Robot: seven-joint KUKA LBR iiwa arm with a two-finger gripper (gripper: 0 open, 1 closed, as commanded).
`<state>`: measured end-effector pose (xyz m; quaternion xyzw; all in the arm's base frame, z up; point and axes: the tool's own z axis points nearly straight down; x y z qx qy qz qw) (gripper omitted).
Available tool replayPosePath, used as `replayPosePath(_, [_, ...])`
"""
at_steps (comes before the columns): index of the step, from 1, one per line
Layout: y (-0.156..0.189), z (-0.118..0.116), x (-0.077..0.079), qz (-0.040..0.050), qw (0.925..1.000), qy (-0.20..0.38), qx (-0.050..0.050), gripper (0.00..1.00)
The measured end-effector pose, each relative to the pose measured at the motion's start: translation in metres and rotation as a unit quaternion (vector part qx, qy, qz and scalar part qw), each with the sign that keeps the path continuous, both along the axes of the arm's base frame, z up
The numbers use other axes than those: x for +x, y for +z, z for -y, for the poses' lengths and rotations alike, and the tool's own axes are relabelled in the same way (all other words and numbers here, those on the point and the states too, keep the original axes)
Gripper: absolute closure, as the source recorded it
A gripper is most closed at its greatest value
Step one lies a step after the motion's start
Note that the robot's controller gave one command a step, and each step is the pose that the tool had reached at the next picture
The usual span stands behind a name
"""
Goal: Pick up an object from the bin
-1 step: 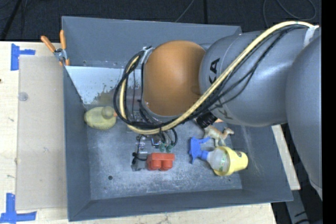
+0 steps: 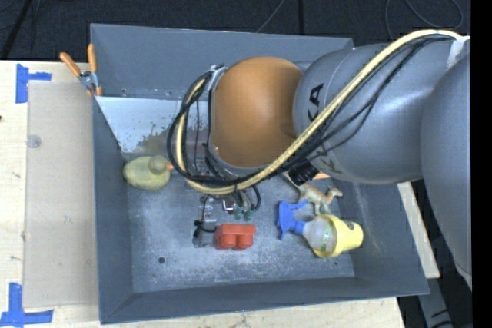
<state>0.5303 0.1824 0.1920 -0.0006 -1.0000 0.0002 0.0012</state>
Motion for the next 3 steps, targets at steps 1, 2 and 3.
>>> replayPosePath(1, [-0.058, 0.039, 0.016, 0.0004, 0.9994, 0.035, 0.000, 0.00])
replayPosePath(2, [-0.060, 0.079, 0.016, -0.0062, 0.9992, 0.040, -0.001, 0.00])
replayPosePath(3, [-0.053, 0.096, 0.007, 0.0008, 1.0000, 0.003, 0.000, 0.00])
